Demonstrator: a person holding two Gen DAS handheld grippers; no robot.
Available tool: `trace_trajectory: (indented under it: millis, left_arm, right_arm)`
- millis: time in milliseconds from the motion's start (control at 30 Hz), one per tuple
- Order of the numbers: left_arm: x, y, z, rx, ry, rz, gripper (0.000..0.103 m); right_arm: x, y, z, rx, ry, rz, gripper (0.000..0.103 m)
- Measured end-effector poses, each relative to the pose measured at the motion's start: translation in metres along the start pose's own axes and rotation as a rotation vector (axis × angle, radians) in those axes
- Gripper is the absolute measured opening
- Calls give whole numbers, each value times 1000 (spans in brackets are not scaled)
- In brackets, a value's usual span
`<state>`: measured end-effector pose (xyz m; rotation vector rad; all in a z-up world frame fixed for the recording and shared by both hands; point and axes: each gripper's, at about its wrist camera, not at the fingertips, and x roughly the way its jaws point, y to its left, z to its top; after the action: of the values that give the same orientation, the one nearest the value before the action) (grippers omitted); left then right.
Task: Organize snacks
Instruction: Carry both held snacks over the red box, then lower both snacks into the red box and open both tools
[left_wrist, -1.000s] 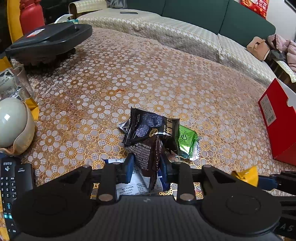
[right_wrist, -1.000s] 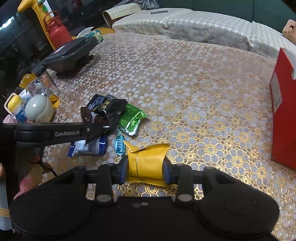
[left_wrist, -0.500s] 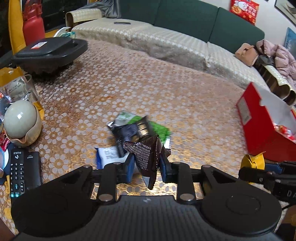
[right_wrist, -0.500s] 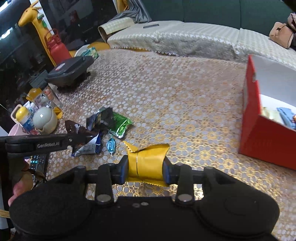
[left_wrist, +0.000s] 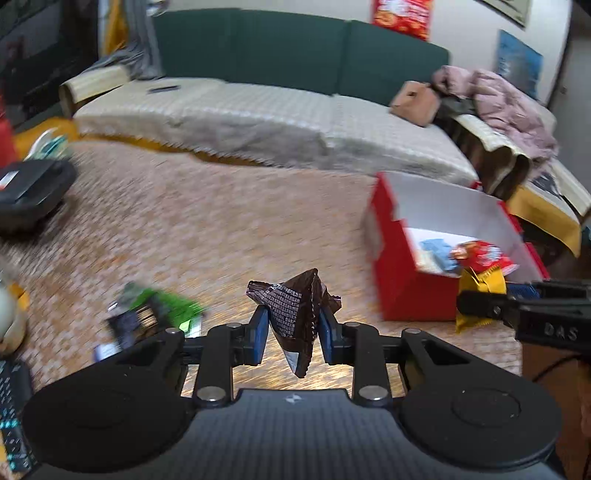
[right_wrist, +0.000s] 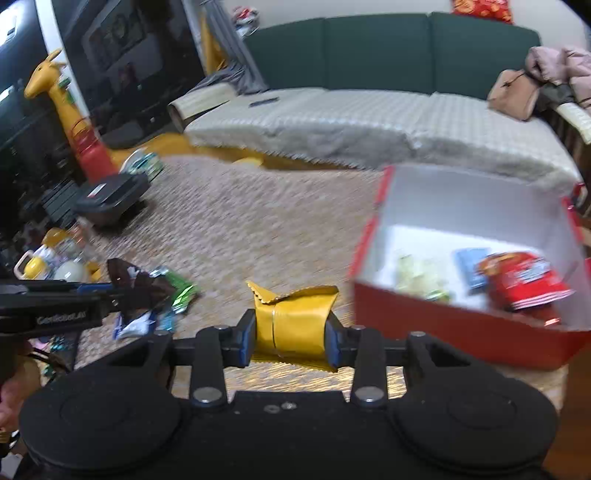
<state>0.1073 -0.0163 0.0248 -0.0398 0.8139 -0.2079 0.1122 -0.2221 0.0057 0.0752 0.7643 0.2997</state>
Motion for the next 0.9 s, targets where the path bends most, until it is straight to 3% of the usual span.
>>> trace_trajectory:
  millis: [433, 900]
  left_arm:
    - [43, -118, 43, 156, 10, -101, 28]
    - [118, -180, 64, 243, 105, -109, 28]
  right_arm:
    - [-16, -102, 17, 59, -3, -142, 36]
    - [19, -170, 37, 96, 52, -224, 36]
